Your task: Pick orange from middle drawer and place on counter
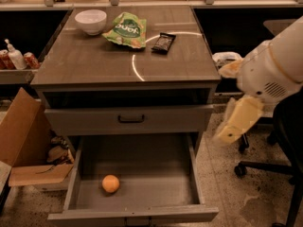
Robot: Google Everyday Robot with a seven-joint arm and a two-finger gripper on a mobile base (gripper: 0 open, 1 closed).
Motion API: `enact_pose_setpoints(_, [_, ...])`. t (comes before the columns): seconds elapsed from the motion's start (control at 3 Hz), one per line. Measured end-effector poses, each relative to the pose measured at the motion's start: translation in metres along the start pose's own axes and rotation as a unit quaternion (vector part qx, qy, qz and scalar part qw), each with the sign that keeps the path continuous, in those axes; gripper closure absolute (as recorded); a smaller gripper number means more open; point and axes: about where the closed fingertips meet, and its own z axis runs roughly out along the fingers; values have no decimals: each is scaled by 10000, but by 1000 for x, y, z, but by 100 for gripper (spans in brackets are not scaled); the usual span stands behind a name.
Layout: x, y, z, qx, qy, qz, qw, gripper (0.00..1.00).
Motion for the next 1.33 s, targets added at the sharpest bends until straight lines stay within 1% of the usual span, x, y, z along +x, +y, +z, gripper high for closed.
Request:
enact_pose_setpoints(0.33, [-24, 20, 40, -404, -774, 171, 9960, 0])
enact_pose_setpoints(0.67, [-36, 26, 43, -493, -987, 221, 9936, 0])
enact_pose_setpoints(1.0, [-35, 26, 43, -487, -971, 214, 9939, 0])
enact_pose_setpoints(1.33, [-37, 30, 59, -587, -1053, 256, 9924, 0])
